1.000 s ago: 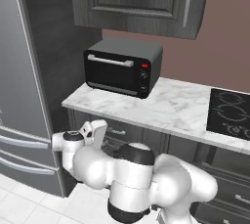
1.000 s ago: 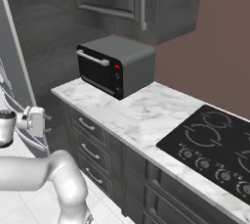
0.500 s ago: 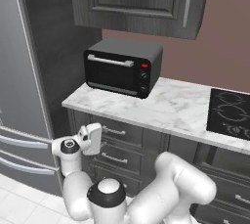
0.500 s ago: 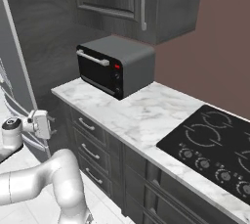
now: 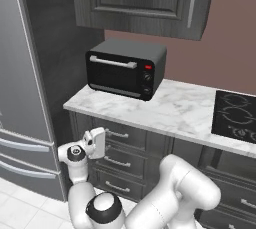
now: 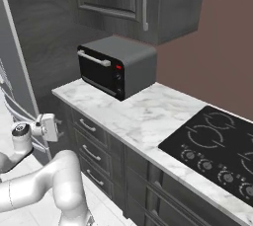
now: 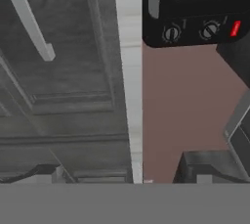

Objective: Take a straw from the drawer in front and place it inside the glass cup on the dining counter.

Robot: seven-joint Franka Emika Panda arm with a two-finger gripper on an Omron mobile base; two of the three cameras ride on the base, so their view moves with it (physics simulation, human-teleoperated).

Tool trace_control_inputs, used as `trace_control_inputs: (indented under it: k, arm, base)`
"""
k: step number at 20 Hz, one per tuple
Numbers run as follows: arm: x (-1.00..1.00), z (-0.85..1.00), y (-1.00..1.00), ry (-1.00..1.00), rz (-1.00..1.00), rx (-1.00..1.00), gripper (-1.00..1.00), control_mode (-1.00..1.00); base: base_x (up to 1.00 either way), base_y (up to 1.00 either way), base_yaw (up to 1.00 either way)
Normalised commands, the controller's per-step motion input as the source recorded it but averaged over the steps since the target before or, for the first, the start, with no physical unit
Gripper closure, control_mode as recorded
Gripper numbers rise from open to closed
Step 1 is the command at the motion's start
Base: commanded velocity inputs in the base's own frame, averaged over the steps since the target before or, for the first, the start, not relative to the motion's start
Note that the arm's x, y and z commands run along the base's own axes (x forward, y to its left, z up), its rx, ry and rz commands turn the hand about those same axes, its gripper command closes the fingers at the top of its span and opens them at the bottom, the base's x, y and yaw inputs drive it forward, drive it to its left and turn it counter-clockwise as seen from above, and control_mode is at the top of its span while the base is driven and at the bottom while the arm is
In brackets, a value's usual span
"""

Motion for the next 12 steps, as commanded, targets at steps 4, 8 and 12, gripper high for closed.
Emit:
trace_control_inputs:
  k: [4,8,12]
  arm:
    - [0.27,-0.26,-0.23,0.00,0.13,0.00,-1.00,-1.00]
    - [0.33,-0.24,-0.21,0.00,0.14,0.00,-1.00,-1.00]
    - [0.38,-0.26,-0.20,0.00,0.12,0.00,-1.00,-1.00]
  base:
    - [0.00,0.00,0.00]
    - [0.00,0.00,0.00]
    - [0.00,0.00,0.00]
